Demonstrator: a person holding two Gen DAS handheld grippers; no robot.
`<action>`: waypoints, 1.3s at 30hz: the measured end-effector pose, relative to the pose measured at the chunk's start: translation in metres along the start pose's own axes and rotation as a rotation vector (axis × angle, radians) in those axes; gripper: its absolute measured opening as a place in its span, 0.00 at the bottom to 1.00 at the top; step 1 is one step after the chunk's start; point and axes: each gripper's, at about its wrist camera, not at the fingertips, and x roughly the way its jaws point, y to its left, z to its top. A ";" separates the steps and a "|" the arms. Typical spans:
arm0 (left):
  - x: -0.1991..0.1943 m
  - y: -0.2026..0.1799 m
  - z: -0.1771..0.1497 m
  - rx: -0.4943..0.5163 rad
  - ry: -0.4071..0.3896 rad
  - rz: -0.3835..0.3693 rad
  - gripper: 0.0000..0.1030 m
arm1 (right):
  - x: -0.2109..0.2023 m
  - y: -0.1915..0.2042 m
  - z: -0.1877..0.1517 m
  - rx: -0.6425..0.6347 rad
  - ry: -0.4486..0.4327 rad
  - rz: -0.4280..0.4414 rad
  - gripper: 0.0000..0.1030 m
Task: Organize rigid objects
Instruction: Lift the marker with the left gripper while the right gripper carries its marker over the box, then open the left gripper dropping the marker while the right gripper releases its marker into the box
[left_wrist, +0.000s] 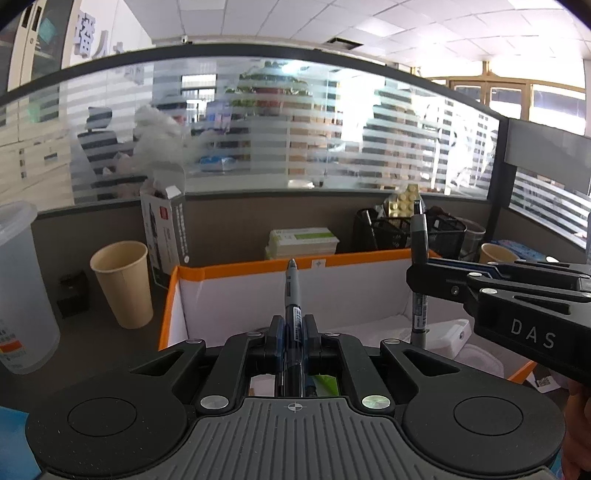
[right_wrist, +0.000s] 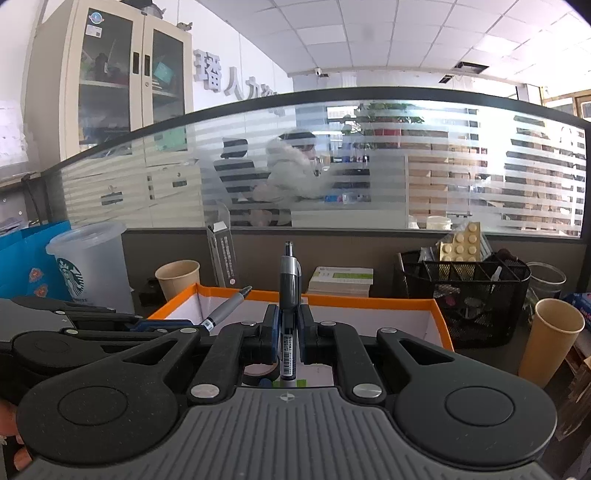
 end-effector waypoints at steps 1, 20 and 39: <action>0.003 0.000 -0.001 -0.002 0.006 0.000 0.07 | 0.001 0.000 0.000 0.000 0.004 0.001 0.09; 0.041 -0.001 -0.016 -0.013 0.116 -0.006 0.07 | 0.044 -0.010 -0.016 0.031 0.169 0.011 0.09; 0.049 -0.001 -0.019 -0.005 0.149 0.000 0.08 | 0.067 0.002 -0.022 -0.093 0.286 -0.064 0.10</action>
